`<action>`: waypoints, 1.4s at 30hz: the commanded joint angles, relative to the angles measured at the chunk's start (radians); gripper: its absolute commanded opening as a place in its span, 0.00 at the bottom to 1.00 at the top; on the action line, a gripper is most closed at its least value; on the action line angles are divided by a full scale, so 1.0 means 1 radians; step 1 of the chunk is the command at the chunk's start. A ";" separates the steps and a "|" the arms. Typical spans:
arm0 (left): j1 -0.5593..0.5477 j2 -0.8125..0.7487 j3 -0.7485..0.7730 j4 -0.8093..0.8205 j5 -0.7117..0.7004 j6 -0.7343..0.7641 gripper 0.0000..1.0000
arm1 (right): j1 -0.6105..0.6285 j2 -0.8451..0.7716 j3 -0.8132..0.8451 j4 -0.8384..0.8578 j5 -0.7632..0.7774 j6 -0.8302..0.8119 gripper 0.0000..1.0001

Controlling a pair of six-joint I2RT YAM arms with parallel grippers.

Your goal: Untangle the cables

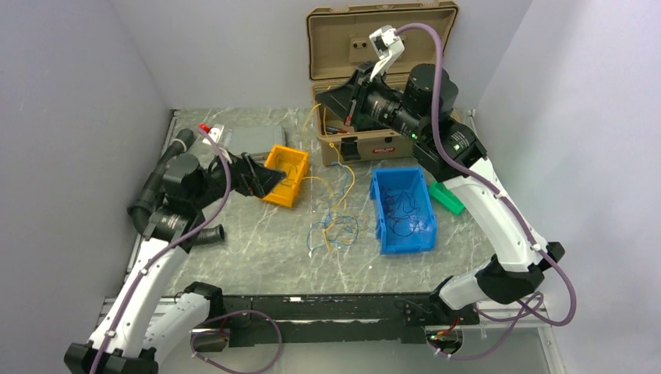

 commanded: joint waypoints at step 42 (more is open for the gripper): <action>-0.501 0.646 -0.275 0.648 -0.273 -0.056 0.00 | -0.070 -0.184 0.004 0.093 0.640 -0.076 0.00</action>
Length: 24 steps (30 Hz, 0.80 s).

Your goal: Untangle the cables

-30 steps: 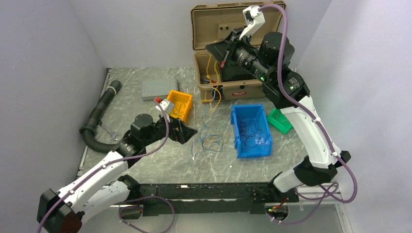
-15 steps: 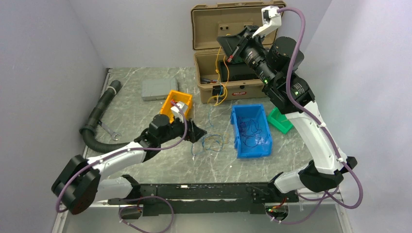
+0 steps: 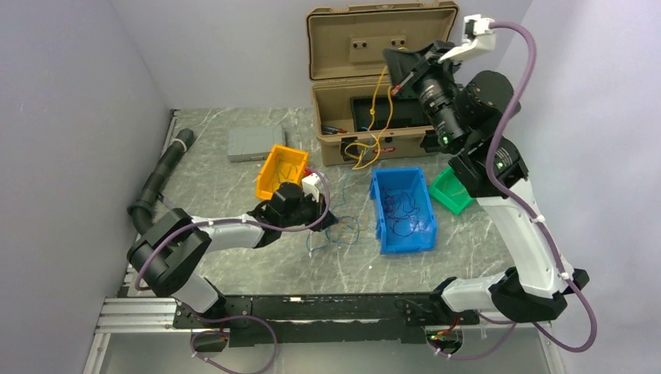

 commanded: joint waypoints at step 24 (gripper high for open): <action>0.150 -0.521 -0.135 -0.597 -0.325 0.041 0.00 | -0.114 -0.153 -0.147 -0.163 0.700 -0.448 0.00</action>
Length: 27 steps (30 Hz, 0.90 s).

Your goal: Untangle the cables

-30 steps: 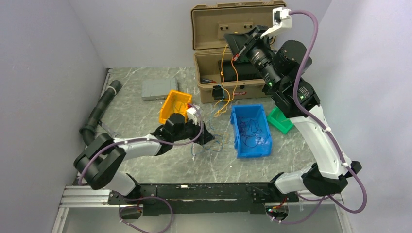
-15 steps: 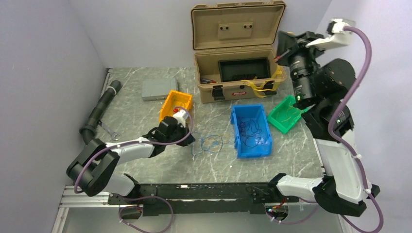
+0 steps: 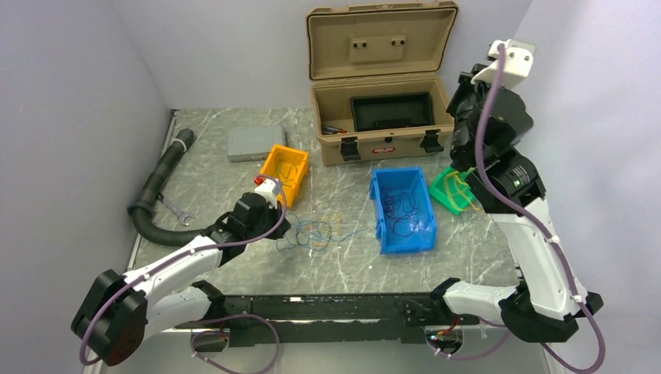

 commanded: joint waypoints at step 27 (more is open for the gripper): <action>0.004 -0.153 0.073 -0.149 -0.007 0.088 0.00 | -0.472 0.125 0.014 -0.214 -0.385 0.222 0.00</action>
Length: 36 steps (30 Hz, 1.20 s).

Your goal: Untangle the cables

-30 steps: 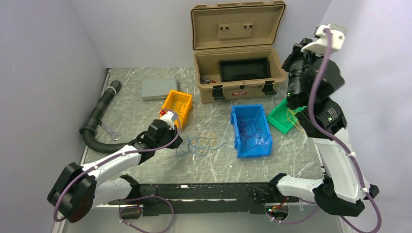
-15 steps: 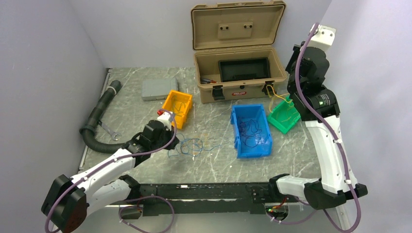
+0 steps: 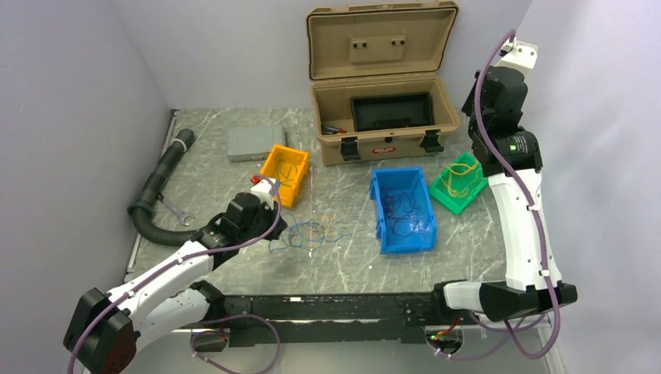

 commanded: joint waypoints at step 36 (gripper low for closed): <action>0.001 -0.032 0.045 -0.005 0.035 -0.001 0.00 | -0.041 -0.145 -0.067 0.008 0.021 0.047 0.00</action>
